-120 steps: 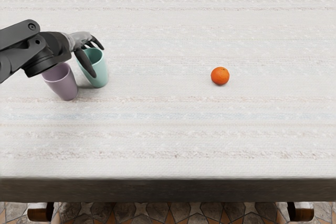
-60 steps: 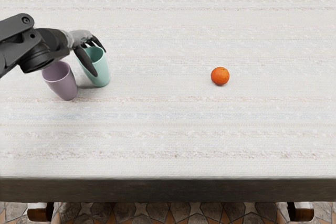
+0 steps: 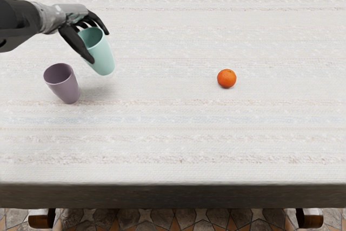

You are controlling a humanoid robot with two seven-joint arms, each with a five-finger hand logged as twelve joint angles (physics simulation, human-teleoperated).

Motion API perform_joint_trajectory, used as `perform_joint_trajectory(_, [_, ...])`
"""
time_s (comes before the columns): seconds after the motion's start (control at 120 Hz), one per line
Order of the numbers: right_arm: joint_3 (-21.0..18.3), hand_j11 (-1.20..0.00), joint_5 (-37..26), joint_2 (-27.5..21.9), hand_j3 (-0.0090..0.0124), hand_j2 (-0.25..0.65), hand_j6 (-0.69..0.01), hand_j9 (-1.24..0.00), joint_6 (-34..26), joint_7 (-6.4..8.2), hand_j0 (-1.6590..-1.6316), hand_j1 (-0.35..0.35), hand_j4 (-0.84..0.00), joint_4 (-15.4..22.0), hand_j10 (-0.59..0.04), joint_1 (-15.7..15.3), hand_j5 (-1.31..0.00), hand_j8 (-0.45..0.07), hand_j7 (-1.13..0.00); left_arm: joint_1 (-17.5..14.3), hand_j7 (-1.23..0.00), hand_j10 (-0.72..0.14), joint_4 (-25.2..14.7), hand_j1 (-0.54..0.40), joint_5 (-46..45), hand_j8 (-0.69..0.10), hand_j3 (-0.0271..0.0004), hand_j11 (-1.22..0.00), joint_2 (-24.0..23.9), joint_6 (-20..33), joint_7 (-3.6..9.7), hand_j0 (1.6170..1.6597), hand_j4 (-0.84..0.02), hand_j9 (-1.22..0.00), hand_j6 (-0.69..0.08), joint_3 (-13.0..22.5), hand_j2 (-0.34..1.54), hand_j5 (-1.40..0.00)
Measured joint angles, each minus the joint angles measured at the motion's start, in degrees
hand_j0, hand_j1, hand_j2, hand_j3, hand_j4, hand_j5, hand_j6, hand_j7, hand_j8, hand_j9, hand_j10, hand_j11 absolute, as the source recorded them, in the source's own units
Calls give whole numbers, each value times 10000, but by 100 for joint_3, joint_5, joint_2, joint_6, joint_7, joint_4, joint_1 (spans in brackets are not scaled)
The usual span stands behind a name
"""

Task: Pick up cup and place in cup with left hand

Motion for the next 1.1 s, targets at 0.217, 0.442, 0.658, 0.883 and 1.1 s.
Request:
perform_joint_trajectory(0.217, [1,0,0,0,0,-3,6,0,0,0,-16581,-3489,0,0,3,0,1,4,0,-177,-6536,-4224,-205,-666,-212,-3132,0,-6461,307,-566,0,16546,-4580,-6434,-3426,-25,963,-6701])
perform_joint_trajectory(0.442, [2,0,0,0,0,-2,7,1,0,0,-16581,-3489,0,0,4,0,1,5,0,-253,-6714,-4175,-228,-669,-325,-3146,0,-6610,442,-836,1,16548,-4717,-6635,-3530,-35,1362,-6843])
perform_joint_trajectory(0.658, [1,0,0,0,0,-2,7,1,0,0,-16581,-3489,0,0,3,0,1,5,0,-424,-6811,-4106,-200,-858,-306,-2994,0,-6681,732,-872,1,16549,-4820,-6665,-3353,-32,1214,-6844])
perform_joint_trajectory(0.883, [2,0,0,0,0,-2,7,1,0,0,-16581,-3489,0,0,4,0,1,5,0,-464,-6836,-4096,-167,-917,-296,-3007,0,-6701,877,-887,1,16551,-4824,-6639,-3425,-23,1521,-6880])
perform_joint_trajectory(1.1, [1,0,0,0,0,-2,7,1,0,0,-16581,-3489,0,0,4,0,1,5,0,-460,-6862,-4156,-151,-914,-286,-3072,0,-6709,1049,-889,1,16552,-4861,-6646,-3474,-16,1691,-6850])
